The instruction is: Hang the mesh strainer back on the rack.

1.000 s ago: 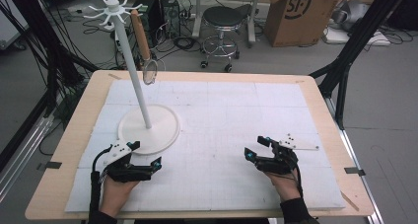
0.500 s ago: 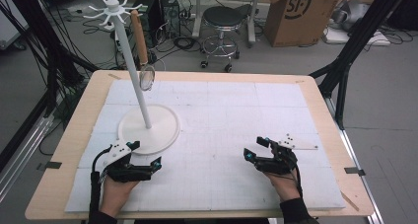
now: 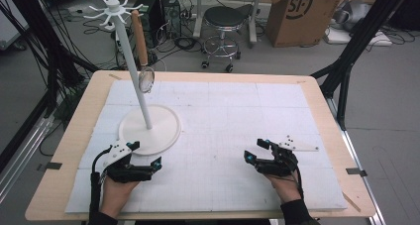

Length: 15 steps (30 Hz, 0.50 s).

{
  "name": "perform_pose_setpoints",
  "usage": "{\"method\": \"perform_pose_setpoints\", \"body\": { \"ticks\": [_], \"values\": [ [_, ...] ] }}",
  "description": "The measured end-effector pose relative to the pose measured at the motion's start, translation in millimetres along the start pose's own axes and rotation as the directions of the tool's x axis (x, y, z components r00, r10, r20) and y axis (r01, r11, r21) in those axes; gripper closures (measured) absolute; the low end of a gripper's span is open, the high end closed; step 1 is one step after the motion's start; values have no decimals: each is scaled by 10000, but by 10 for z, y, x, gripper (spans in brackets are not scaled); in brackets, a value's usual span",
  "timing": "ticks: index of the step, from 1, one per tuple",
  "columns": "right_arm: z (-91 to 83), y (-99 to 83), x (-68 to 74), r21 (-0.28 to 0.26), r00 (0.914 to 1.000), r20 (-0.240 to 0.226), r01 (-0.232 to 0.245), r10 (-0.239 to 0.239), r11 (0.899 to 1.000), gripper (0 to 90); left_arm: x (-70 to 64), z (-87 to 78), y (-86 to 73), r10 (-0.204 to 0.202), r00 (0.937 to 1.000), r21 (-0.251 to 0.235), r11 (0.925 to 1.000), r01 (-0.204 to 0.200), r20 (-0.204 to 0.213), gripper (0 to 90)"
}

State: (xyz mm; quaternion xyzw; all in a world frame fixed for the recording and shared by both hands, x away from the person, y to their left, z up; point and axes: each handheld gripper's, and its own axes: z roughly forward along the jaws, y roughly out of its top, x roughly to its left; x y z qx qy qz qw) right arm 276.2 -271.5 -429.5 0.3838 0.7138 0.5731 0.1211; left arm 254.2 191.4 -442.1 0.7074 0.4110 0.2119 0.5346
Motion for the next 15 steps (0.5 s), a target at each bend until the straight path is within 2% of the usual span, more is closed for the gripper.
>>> {"method": "perform_pose_setpoints", "body": {
  "ticks": [15],
  "values": [
    [-49, -17, -15, -42, 10000, 79, -32, 32, 10000, 212, 9, 21, 11, -19, 10000, -83, 10000, 19, 8, 16]
  ]
}}
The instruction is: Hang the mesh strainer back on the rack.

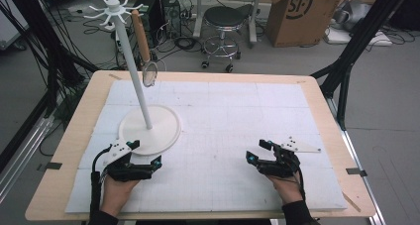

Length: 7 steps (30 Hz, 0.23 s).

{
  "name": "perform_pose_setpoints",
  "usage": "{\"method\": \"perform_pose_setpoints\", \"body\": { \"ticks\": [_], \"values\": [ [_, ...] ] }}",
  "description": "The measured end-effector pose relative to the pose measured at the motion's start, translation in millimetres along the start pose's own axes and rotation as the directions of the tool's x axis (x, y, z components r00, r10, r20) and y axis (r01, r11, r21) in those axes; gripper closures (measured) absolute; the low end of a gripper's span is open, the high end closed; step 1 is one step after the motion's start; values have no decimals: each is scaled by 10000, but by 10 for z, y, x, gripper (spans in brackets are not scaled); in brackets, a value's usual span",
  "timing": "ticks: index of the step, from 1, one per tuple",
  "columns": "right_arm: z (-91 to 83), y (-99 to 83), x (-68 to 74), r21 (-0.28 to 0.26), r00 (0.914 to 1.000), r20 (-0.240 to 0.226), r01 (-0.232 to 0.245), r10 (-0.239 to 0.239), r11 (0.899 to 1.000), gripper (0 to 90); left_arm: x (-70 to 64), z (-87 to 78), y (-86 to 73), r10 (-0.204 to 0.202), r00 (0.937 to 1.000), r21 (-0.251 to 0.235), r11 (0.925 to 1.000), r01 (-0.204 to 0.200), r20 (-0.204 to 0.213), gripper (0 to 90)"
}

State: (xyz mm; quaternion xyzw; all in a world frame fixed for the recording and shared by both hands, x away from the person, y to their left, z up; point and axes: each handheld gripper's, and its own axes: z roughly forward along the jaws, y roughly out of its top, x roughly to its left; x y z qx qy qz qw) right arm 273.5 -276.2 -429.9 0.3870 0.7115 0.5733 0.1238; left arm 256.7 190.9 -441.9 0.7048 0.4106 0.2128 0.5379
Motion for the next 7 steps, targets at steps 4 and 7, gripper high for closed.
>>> {"method": "perform_pose_setpoints", "body": {
  "ticks": [4, 7],
  "values": [
    [7, 0, 4, 22, 10000, 0, 34, -34, 10000, 212, -1, 0, 1, -19, 10000, -27, 10000, 19, -11, 16],
    [8, 0, 6, 24, 10000, -6, 51, -51, 10000, 208, 0, -1, 1, -10, 10000, -18, 10000, 10, -19, 16]
  ]
}}
